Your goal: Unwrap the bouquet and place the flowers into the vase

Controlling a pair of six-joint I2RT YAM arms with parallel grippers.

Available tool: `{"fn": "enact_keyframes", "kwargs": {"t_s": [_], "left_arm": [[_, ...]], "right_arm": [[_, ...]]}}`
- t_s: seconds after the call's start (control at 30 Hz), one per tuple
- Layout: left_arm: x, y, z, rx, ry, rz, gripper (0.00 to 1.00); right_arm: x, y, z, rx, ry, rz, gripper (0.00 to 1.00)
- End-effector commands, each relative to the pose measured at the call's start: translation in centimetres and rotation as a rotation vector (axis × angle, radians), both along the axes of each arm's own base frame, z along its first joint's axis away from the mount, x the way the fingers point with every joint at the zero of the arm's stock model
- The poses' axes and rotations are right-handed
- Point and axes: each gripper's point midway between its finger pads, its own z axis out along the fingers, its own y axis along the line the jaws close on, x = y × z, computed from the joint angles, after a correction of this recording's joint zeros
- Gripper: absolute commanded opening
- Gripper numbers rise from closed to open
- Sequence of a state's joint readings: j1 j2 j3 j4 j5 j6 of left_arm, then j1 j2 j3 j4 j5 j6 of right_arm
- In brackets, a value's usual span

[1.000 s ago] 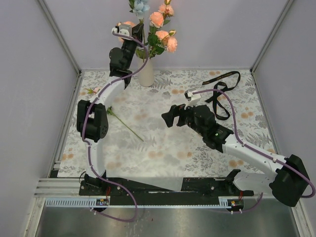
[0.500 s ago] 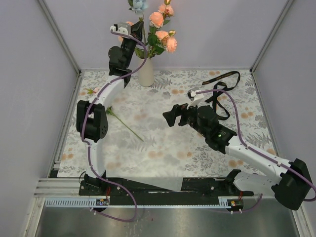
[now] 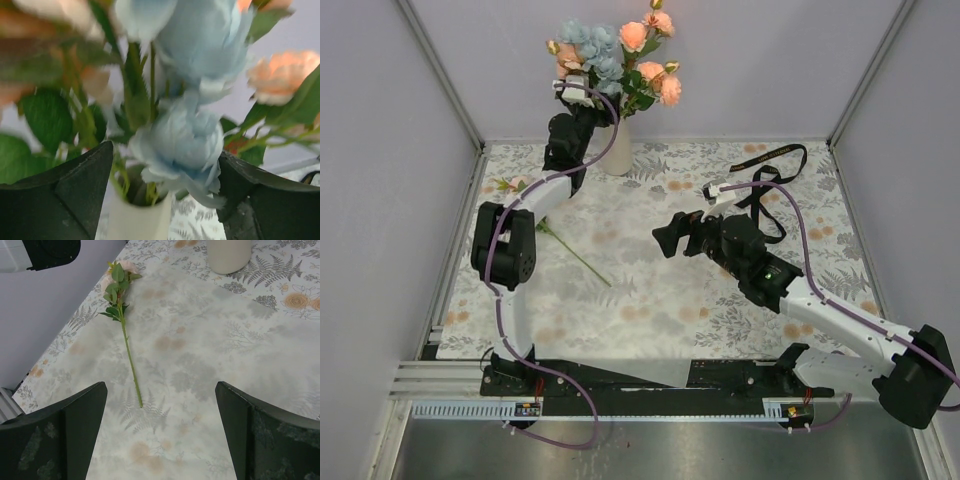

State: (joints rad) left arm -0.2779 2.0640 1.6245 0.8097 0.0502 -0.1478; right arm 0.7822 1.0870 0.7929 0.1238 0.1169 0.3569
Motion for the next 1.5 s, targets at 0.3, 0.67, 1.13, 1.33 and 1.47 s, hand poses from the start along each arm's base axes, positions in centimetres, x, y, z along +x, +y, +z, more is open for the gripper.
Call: {"fn": "enact_keyframes", "kwargs": {"t_s": [0.3, 0.67, 1.13, 1.33, 1.47], "left_arm": [[-12.0, 3.2, 2.3, -0.086, 0.233, 0.052, 0.96], [-21.4, 7.2, -1.0, -0.013, 0.582, 0.115, 0.99], [-33.2, 10.5, -8.8, 0.009, 0.663, 0.100, 0.99], [-34.4, 10.8, -9.3, 0.064, 0.673, 0.091, 0.99], [-34.9, 12.0, -8.4, 0.083, 0.644, 0.143, 0.99]], "right_arm": [[-1.0, 0.4, 1.6, 0.116, 0.042, 0.022, 1.00], [-1.4, 1.7, 0.1, 0.145, 0.138, 0.057, 0.99], [0.5, 5.8, -6.3, 0.054, 0.321, 0.107, 0.84], [2.3, 8.8, -10.2, 0.019, 0.407, 0.140, 0.70], [3.3, 9.6, -12.8, -0.041, 0.433, 0.136, 0.66]]}}
